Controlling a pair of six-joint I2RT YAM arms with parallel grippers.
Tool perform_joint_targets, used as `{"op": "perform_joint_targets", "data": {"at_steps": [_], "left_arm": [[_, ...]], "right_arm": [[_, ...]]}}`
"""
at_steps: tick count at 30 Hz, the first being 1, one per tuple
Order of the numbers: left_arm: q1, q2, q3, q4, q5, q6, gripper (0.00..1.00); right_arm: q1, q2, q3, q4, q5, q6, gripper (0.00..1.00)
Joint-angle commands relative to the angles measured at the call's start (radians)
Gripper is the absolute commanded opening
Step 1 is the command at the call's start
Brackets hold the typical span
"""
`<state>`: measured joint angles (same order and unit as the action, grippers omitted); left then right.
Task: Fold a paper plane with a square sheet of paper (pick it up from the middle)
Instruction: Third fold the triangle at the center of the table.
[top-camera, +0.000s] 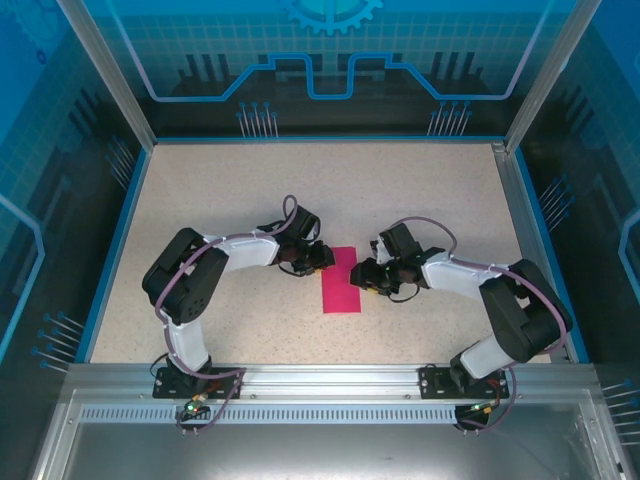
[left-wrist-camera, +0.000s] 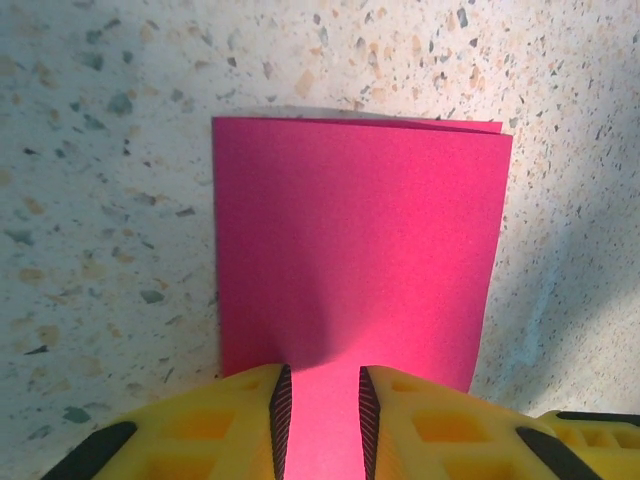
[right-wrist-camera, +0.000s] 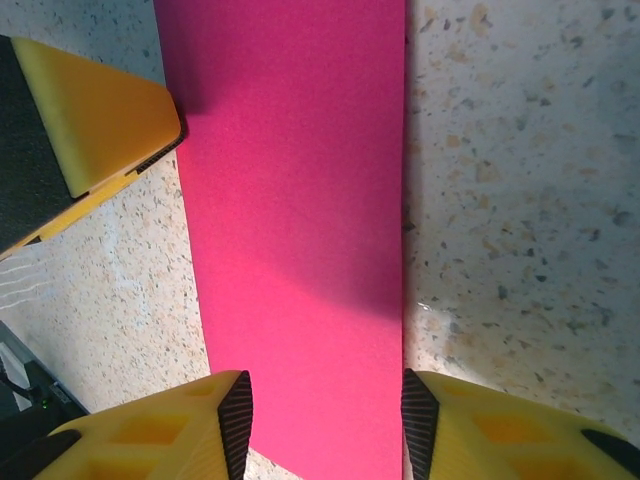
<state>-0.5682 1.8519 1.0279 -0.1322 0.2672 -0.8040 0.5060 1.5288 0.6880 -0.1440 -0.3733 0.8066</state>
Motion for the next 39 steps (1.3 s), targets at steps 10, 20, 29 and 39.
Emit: {"op": "perform_joint_targets", "data": {"at_steps": [10, 20, 29, 39], "left_arm": [[0.013, 0.041, 0.008, -0.015, 0.003, 0.030, 0.29], [0.014, 0.034, -0.002, -0.014, 0.013, 0.034, 0.29], [0.015, 0.009, -0.008, -0.015, 0.022, 0.073, 0.30], [0.013, -0.076, -0.033, -0.022, 0.028, 0.133, 0.40]], "right_arm": [[0.027, 0.080, 0.003, 0.050, -0.048, 0.028, 0.47], [0.026, 0.055, -0.013, 0.130, -0.090, 0.073, 0.41], [-0.038, 0.115, 0.048, 0.140, -0.134, 0.060, 0.40], [-0.072, 0.143, 0.077, 0.104, -0.188, 0.013, 0.35]]}}
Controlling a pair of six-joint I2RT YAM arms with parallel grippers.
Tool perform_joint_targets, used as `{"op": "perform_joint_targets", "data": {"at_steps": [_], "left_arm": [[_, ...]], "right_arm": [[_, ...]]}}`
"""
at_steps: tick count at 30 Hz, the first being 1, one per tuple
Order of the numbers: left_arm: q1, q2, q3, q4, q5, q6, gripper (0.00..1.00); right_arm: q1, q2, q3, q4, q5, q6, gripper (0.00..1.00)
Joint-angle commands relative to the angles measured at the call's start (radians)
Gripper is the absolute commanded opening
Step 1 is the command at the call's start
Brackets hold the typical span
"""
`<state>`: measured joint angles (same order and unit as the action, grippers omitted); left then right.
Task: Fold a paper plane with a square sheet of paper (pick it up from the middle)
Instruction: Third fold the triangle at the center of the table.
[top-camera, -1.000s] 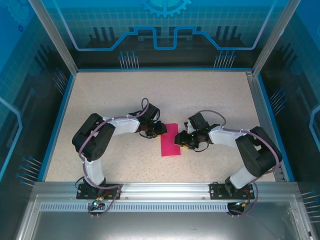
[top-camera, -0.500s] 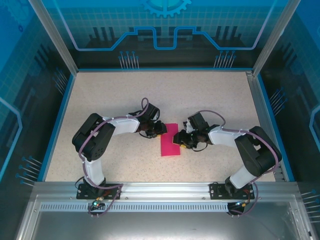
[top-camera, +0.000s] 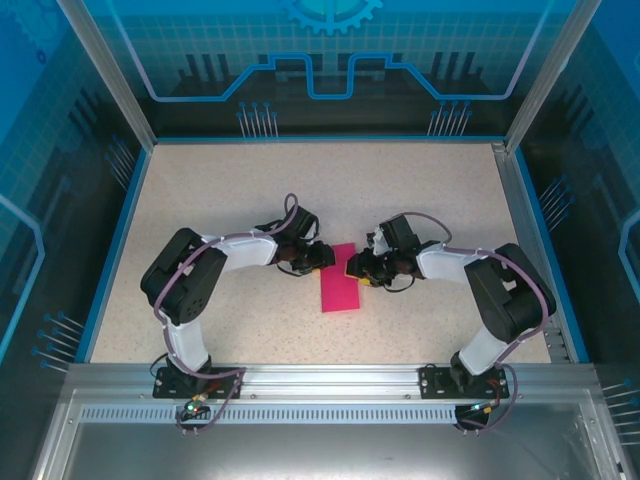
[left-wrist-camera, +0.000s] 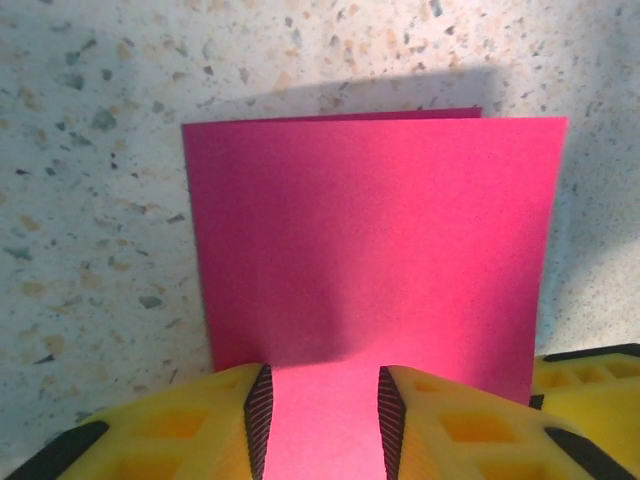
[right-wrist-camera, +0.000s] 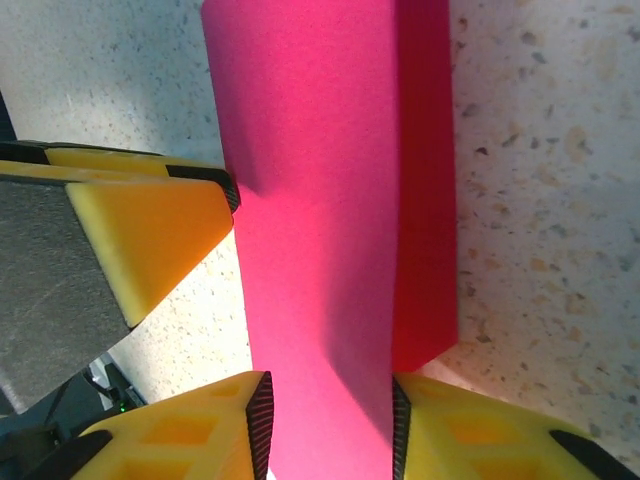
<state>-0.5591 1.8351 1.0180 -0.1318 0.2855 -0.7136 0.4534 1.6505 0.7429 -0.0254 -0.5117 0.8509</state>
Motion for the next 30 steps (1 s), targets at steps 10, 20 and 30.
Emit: {"op": "perform_joint_targets", "data": {"at_steps": [10, 20, 30], "left_arm": [[-0.118, -0.312, -0.158, -0.052, -0.075, 0.183, 0.60], [-0.397, -0.356, -0.150, -0.207, -0.353, 0.391, 0.69], [-0.585, -0.175, -0.034, -0.273, -0.616, 0.492, 0.76]], "right_arm": [[-0.030, 0.068, 0.061, -0.106, -0.020, -0.065, 0.27], [-0.028, 0.075, 0.068, -0.105, -0.062, -0.045, 0.18], [-0.030, 0.074, 0.087, -0.133, -0.076, -0.032, 0.16]]}}
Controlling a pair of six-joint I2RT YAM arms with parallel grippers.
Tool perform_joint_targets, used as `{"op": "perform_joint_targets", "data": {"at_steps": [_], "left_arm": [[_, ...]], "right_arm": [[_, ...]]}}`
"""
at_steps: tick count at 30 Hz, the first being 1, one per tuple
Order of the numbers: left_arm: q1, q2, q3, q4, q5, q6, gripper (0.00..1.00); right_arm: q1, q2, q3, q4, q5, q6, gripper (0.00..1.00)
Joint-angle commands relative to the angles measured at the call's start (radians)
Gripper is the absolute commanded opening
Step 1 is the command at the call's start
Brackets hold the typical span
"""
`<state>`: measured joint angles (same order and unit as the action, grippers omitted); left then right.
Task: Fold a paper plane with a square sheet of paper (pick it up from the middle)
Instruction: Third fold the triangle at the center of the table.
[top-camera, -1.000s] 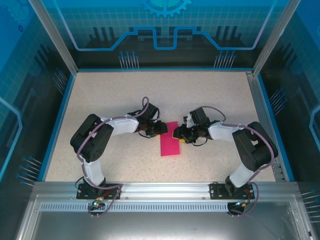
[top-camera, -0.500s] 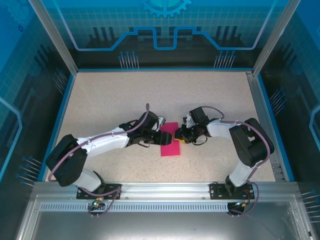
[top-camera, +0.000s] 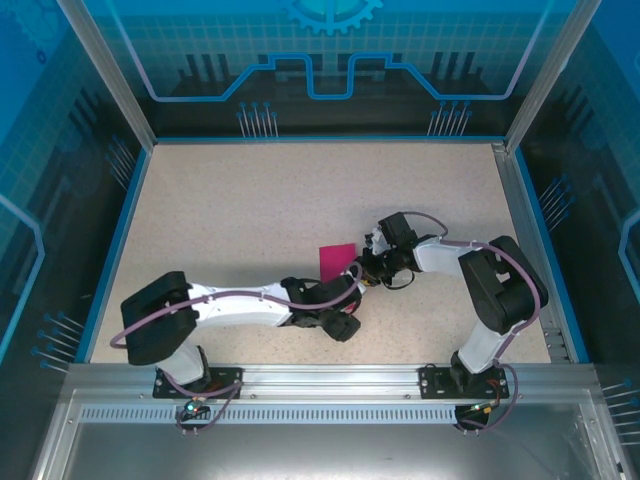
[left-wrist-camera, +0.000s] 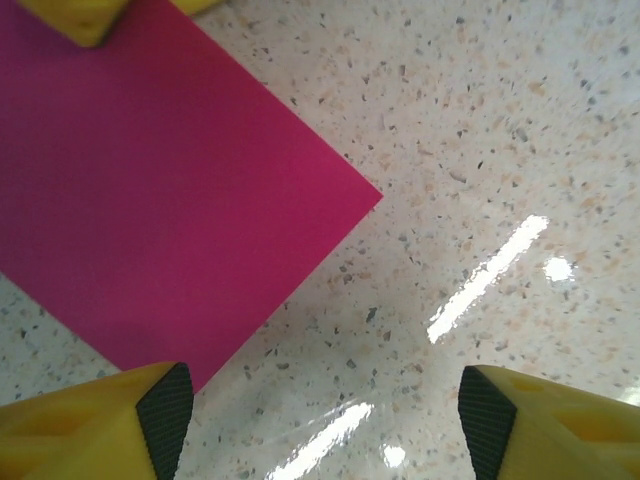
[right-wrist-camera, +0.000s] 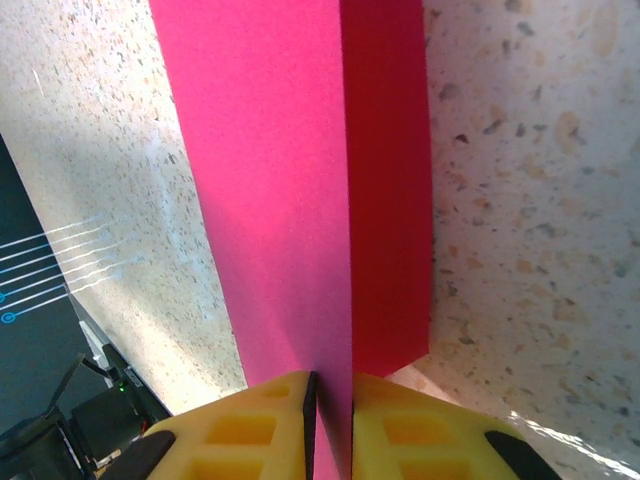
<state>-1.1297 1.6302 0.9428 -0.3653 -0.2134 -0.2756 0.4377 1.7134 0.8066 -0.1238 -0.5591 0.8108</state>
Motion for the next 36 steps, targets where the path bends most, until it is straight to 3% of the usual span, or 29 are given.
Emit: {"op": "perform_joint_targets", "data": {"at_steps": [1, 12, 16, 22, 31, 36], "left_arm": [[-0.017, 0.041, 0.046, -0.034, -0.126, 0.056, 0.76], [-0.045, 0.131, 0.107, 0.022, -0.271, 0.094, 0.78], [-0.045, 0.109, 0.102, 0.043, -0.282, 0.092, 0.73], [-0.046, 0.067, 0.082, 0.053, -0.308, 0.076, 0.47], [-0.040, 0.040, 0.066, 0.059, -0.306, 0.055, 0.18], [-0.006, 0.027, 0.052, 0.070, -0.222, 0.037, 0.04]], "right_arm": [[-0.014, 0.011, 0.024, -0.038, -0.026, 0.008, 0.17], [-0.015, 0.022, 0.026, -0.039, -0.035, 0.008, 0.18], [-0.016, 0.022, 0.025, -0.043, -0.029, 0.001, 0.18], [-0.018, 0.026, 0.023, -0.048, -0.021, -0.004, 0.20], [-0.019, 0.020, 0.029, -0.064, -0.009, -0.017, 0.21], [-0.018, 0.001, 0.031, -0.073, -0.003, -0.029, 0.25]]}}
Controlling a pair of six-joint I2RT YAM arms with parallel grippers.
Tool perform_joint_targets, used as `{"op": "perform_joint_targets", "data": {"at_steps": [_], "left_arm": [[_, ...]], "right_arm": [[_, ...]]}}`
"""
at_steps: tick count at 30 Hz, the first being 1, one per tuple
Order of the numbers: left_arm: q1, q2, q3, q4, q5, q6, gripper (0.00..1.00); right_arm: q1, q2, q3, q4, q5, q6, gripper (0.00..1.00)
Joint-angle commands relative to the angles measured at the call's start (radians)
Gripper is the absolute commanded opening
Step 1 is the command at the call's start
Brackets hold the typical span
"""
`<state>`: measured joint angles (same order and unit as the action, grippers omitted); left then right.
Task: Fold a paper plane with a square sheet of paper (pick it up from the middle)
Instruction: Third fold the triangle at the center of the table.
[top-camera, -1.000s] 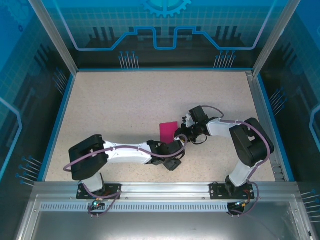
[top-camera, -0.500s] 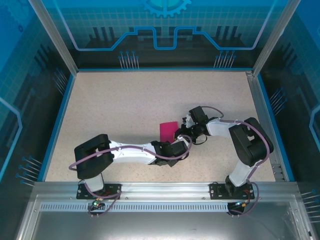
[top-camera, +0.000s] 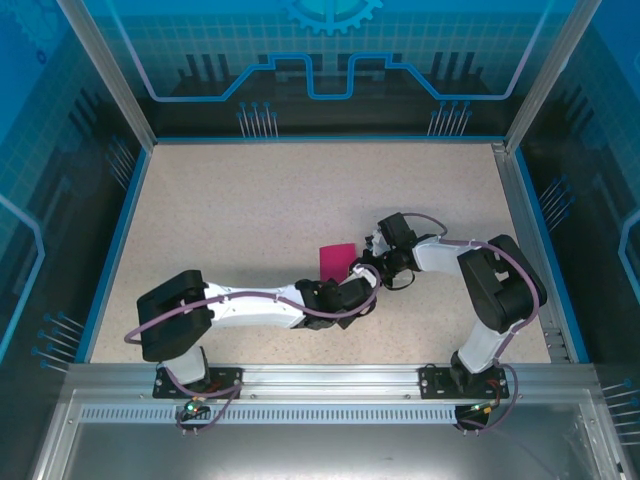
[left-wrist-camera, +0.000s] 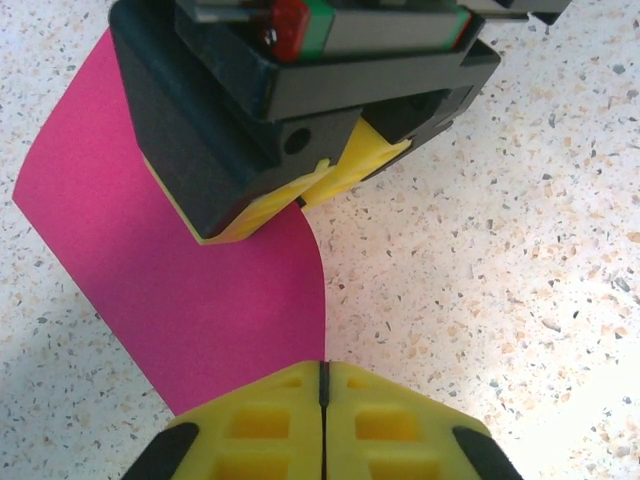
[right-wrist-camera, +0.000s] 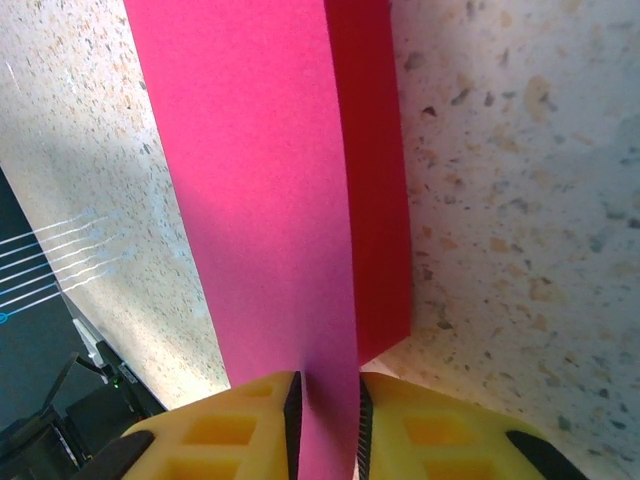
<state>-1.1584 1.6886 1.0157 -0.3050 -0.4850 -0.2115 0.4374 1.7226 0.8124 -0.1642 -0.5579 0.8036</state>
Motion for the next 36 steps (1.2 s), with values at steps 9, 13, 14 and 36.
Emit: {"op": "perform_joint_targets", "data": {"at_steps": [9, 13, 14, 36], "left_arm": [[0.140, -0.119, -0.123, 0.108, 0.303, -0.067, 0.00], [0.185, -0.139, -0.150, 0.134, 0.393, -0.078, 0.00], [0.193, -0.141, -0.153, 0.136, 0.403, -0.079, 0.00], [0.371, -0.167, -0.217, 0.179, 0.603, -0.111, 0.00]], "right_arm": [[-0.035, -0.109, 0.030, -0.115, 0.105, -0.067, 0.37], [-0.026, -0.115, 0.061, -0.106, 0.089, -0.092, 0.30], [-0.018, -0.101, 0.084, -0.106, 0.081, -0.100, 0.27], [0.073, 0.268, 0.395, -0.299, 0.272, -0.264, 0.13]]}}
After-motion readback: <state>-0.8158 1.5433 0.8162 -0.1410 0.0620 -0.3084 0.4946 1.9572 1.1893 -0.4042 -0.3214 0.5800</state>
